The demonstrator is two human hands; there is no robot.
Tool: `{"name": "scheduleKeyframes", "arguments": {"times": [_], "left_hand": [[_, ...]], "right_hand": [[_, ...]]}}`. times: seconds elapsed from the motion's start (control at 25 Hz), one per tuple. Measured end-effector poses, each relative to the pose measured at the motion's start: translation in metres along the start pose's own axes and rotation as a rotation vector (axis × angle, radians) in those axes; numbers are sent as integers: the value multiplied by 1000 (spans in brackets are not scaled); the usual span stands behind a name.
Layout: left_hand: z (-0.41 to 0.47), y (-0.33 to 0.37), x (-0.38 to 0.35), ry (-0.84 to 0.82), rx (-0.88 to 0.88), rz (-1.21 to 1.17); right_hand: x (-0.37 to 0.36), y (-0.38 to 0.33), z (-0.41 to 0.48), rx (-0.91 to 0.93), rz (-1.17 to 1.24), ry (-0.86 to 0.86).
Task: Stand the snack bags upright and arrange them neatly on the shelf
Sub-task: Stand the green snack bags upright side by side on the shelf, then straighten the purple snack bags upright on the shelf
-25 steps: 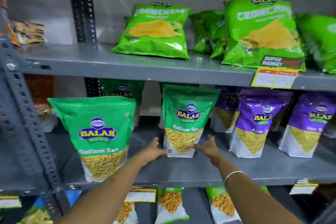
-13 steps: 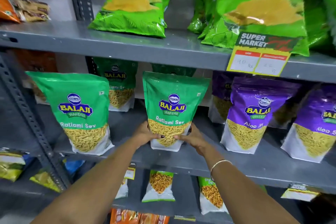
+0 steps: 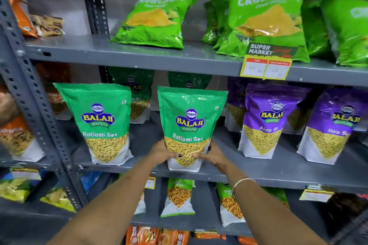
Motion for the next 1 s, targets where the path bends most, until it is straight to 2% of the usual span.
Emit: {"name": "scheduleKeyframes", "arguments": {"times": [0.2, 0.32, 0.4, 0.52, 0.56, 0.68, 0.76, 0.92, 1.0], "left_hand": [[3, -4, 0, -12, -10, 14], [6, -8, 6, -107, -36, 68], [10, -11, 14, -189, -16, 193], [7, -1, 28, -230, -10, 489], [0, 8, 30, -296, 14, 560], [-24, 32, 7, -710, 149, 671], [-37, 50, -25, -854, 117, 649], [-44, 101, -100, -709, -76, 440], [-32, 119, -142, -536, -114, 304]], "right_hand": [[-1, -3, -8, -30, -30, 7], [-1, -6, -11, -47, -60, -35], [1, -5, -10, -71, -70, -33], [15, 6, 0, -111, -181, 58], [23, 10, 1, -125, -246, 95], [62, 25, 10, -144, -426, 239], [95, 36, 18, -156, -474, 313], [170, 49, 34, -198, -413, 438], [208, 54, 46, -177, -384, 517]]}}
Point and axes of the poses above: each hand's wrist, its own z-axis towards the middle knuckle, its own x-axis out of the back of the hand, y = z × x, the point moved 2 cm from there along z, towards the middle knuckle, and after that the axes turned 12 degrees about y, right-handed, at the moved point
